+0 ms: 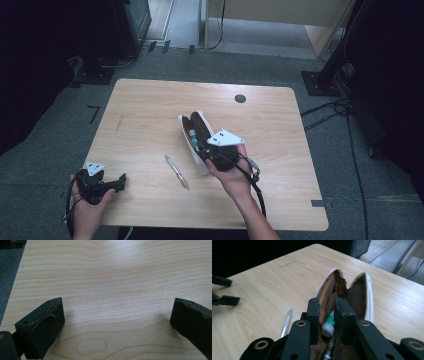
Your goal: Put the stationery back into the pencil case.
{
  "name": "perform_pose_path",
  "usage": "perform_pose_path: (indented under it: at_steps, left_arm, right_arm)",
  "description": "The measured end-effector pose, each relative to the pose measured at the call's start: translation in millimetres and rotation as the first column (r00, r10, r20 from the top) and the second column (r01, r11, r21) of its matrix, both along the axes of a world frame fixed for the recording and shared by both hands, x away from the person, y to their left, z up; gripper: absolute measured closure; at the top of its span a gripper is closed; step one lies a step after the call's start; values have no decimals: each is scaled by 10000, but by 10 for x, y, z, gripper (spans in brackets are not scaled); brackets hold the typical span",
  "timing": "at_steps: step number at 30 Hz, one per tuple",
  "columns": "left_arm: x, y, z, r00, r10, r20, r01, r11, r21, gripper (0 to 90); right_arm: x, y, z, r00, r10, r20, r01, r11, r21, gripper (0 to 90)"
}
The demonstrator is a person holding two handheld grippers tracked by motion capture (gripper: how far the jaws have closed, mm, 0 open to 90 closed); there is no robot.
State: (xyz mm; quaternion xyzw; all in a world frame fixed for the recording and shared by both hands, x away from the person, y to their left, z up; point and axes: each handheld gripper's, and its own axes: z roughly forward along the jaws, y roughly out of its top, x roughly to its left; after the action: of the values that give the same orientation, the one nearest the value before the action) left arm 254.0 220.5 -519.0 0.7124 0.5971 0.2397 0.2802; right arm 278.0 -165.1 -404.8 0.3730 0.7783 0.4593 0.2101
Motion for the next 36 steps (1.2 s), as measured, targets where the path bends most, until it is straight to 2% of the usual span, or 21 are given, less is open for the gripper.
perform_pose_path:
  at_steps: [6, 9, 11, 13, 14, 17, 20, 29, 33, 36]
  left_arm:
    - [0, 1, 1, 10000, -7, -10, 7, 10000, 7, 0]
    - [0, 0, 0, 10000, -4, 1, 4, 10000, 7, 0]
    - [0, 0, 0, 10000, -5, 2, 5, 10000, 6, 0]
    - [0, 0, 0, 10000, -3, 3, 3, 10000, 5, 0]
    - [0, 1, 0, 10000, -9, -4, 9, 10000, 15, 0]
    - [0, 0, 0, 10000, -4, 2, 4, 10000, 6, 0]
    - [0, 0, 0, 10000, -2, 0, 2, 10000, 7, 0]
    - [0, 0, -1, 10000, -4, 6, 4, 10000, 4, 0]
    - [0, 0, 0, 10000, -3, 2, 3, 10000, 5, 0]
    - [0, 0, 0, 10000, -6, 2, 6, 10000, 6, 0]
  right_arm:
    - [-253, 60, -25, 9991, 417, 32, -418, 9984, 378, 748]
    - [-319, 85, -51, 9985, 546, 66, -548, 9975, 447, 749]
    - [-414, 124, -126, 9974, 717, -5, -716, 9963, 471, 747]
    - [-441, 134, -158, 9971, 765, -49, -762, 9960, 458, 744]
    - [-485, 153, -231, 9961, 875, -143, -868, 9954, 410, 743]
    - [-512, 160, -313, 9954, 888, -347, -873, 9953, 427, 742]
    - [-550, 173, -496, 9937, 842, -743, -817, 9960, 362, 743]
    - [-589, 269, -769, 9917, 649, -1113, -666, 9977, -116, 742]
    - [-602, 340, -847, 9910, 735, -1120, -767, 9967, -247, 731]
    - [-608, 380, -867, 9934, 517, -1023, -566, 9974, -454, 693]
